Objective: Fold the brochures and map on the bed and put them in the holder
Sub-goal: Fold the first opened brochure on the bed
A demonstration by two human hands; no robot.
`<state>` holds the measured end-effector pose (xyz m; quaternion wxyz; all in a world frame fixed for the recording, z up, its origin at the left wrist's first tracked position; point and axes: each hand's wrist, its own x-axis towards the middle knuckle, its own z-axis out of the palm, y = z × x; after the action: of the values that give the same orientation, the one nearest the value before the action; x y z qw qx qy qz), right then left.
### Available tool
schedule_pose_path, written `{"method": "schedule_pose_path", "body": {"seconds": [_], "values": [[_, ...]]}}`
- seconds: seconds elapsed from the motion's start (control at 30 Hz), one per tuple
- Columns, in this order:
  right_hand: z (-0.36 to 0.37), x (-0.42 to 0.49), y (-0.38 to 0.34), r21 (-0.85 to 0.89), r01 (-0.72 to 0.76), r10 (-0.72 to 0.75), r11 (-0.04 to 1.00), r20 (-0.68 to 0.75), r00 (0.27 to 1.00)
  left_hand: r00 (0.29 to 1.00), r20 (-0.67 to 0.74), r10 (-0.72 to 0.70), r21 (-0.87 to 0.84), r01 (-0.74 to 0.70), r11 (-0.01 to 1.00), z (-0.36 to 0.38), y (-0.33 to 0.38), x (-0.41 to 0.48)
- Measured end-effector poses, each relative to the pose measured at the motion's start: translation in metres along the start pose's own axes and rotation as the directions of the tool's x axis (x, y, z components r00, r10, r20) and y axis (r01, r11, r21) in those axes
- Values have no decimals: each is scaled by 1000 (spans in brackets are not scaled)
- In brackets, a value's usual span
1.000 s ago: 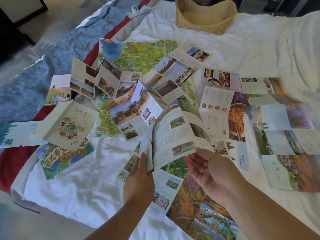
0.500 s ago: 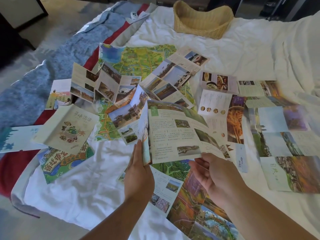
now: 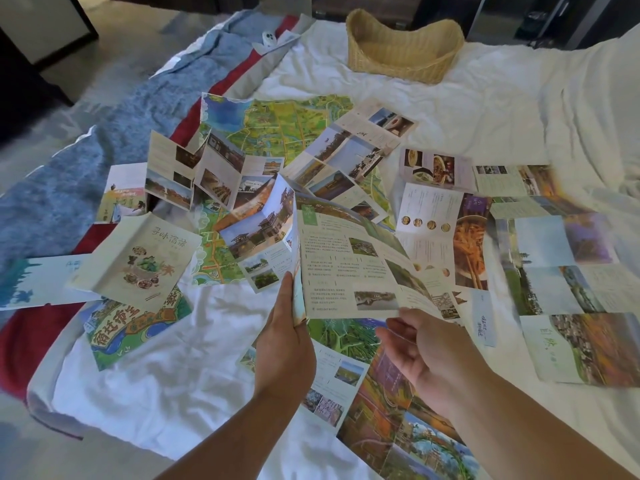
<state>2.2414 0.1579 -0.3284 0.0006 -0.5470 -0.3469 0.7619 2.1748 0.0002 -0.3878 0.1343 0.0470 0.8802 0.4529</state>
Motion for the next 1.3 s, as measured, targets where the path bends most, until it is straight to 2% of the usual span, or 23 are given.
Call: {"method": "schedule_pose_path", "body": {"seconds": [0.37,0.77,0.93,1.13,1.3], "values": [[4,0,-7,31,35,-35,999,9,999,996,65,57,-12,-56,998,-6,6,-2],[6,-5,-8,-22,33,-33,999,4,999,963,147,226,-251,-185,950,-13,25,-8],[8,-8,-7,-52,16,-15,999,17,1000,950,170,263,-355,-190,916,-13,27,-7],[14,-10,-2,-39,-8,9,999,36,999,956,146,253,-429,-169,887,-10,39,-10],[16,-13,3,-17,-42,44,999,82,996,980,92,176,-490,-109,865,-5,49,-9]]}}
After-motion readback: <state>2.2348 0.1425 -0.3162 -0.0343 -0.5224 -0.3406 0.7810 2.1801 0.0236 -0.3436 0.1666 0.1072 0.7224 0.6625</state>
